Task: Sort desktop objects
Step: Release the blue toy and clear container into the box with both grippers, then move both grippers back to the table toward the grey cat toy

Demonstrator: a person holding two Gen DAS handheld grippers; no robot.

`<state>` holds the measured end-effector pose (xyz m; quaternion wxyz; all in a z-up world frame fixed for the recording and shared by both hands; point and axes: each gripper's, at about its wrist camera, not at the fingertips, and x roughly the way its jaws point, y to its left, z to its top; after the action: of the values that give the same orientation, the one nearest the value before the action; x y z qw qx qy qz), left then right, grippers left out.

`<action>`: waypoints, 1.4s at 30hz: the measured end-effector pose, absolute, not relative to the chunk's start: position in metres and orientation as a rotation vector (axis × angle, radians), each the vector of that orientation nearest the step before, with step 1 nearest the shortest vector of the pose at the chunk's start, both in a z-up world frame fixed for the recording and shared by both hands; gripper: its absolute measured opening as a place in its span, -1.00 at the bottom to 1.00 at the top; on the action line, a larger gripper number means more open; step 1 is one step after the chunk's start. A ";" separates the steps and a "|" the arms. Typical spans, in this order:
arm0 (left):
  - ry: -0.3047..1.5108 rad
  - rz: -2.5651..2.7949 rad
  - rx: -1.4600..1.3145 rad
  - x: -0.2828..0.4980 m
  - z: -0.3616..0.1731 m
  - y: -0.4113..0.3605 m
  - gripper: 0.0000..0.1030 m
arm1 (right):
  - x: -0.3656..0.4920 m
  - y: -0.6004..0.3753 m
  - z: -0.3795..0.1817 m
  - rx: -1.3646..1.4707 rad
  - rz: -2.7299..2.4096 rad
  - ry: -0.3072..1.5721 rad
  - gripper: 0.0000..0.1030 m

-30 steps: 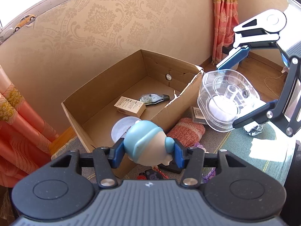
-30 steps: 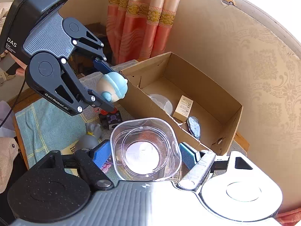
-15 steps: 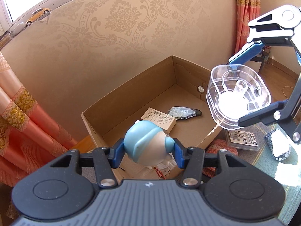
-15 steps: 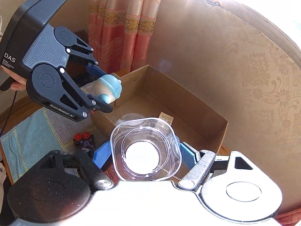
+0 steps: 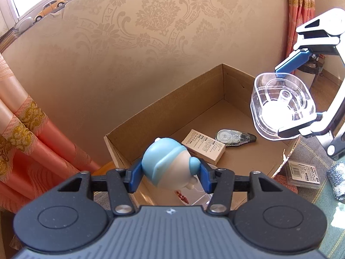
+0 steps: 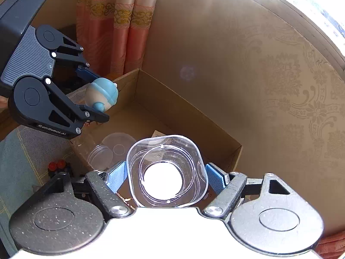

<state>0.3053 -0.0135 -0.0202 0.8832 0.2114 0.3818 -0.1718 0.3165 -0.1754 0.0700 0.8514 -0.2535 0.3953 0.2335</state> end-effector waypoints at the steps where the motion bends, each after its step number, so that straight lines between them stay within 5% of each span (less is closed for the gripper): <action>1: 0.800 -0.353 0.440 0.306 -0.022 -0.014 0.03 | 0.319 -0.176 0.066 -0.530 0.488 0.845 0.61; 12: 0.852 -0.330 0.410 0.308 -0.043 -0.010 0.12 | 0.322 -0.182 0.030 -0.528 0.422 0.927 0.61; 16: 0.846 -0.307 0.409 0.304 -0.043 -0.006 0.55 | 0.321 -0.186 0.033 -0.503 0.404 0.928 0.62; 23: 0.840 -0.294 0.380 0.294 -0.029 0.000 0.71 | 0.311 -0.186 0.048 -0.480 0.389 0.891 0.88; 42: 0.826 -0.375 0.440 0.197 -0.021 -0.006 0.76 | 0.222 -0.201 0.075 -0.356 0.380 0.829 0.99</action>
<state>0.1968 -0.0057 -0.0207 0.8755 0.2109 0.3957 -0.1798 0.2219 -0.2008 0.0755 0.8827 -0.1709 0.3979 0.1825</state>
